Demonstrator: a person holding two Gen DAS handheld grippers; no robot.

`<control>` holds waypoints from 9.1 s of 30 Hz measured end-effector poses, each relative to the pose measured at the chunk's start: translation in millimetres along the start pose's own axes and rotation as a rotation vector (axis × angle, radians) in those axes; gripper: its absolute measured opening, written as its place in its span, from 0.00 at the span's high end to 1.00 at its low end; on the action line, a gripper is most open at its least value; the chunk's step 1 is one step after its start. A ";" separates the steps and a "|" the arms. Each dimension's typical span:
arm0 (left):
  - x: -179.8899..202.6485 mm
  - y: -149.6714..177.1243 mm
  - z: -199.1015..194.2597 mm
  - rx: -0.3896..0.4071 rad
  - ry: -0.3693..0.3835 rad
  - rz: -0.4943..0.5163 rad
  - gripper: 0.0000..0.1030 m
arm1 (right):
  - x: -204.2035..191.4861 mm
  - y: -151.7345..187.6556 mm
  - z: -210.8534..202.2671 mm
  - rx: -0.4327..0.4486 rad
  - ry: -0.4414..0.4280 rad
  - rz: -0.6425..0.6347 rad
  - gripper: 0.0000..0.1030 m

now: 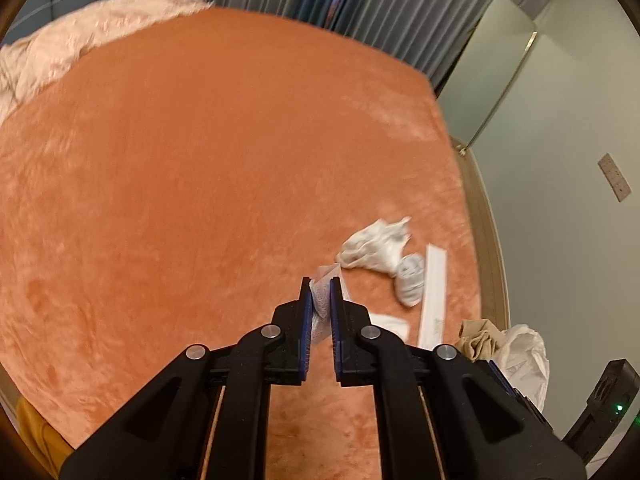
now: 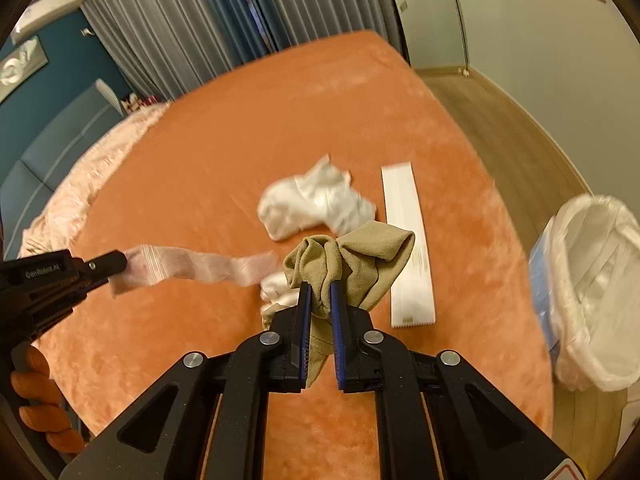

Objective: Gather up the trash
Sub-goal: 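Carry ribbon and beige sock to the trash bin and open both tools, then move both tools back over the white socks on the bed, then grasp a white sock with the left tool while the right grasps the grey-white sock, then carry both socks to the trash bin and open both tools, then move both tools back over the white glove and paper strip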

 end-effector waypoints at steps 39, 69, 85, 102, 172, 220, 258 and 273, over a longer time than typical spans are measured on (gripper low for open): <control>367.4 72.8 -106.4 0.074 0.455 0.446 0.92 | 218.6 -57.3 -192.7 0.320 0.213 0.177 0.91; 346.4 86.7 -48.8 0.031 0.343 0.382 0.54 | 260.5 -43.0 -162.0 0.276 0.281 0.242 0.54; 243.1 64.6 -46.8 0.039 0.207 0.258 0.54 | 174.2 -38.9 -145.7 0.237 0.199 0.120 0.52; 126.6 54.4 -27.3 0.010 0.039 0.099 0.53 | 84.2 -22.1 -105.5 0.154 0.111 0.008 0.52; 21.6 45.0 133.8 -0.207 -0.144 -0.183 0.90 | 26.9 -18.2 127.9 -0.154 0.035 -0.026 0.84; 383.5 144.0 -38.9 -0.077 0.329 0.363 0.90 | 280.3 -22.0 -171.6 0.258 0.234 0.298 0.84; 345.6 131.7 -19.0 -0.060 0.237 0.279 0.56 | 273.0 -22.0 -162.9 0.245 0.234 0.281 0.61; 287.6 105.3 -23.7 -0.032 0.189 0.202 0.56 | 216.3 -28.6 -147.8 0.219 0.190 0.199 0.60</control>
Point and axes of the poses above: each gripper's, at about its wrist camera, not at the fingertips, and z roughly the way its jaws point, x to its right, y to its underside, the point moved 6 cm from there along z, roughly the way its jaws point, and after that the axes turned 6 degrees about x, right-handed, at the moved point
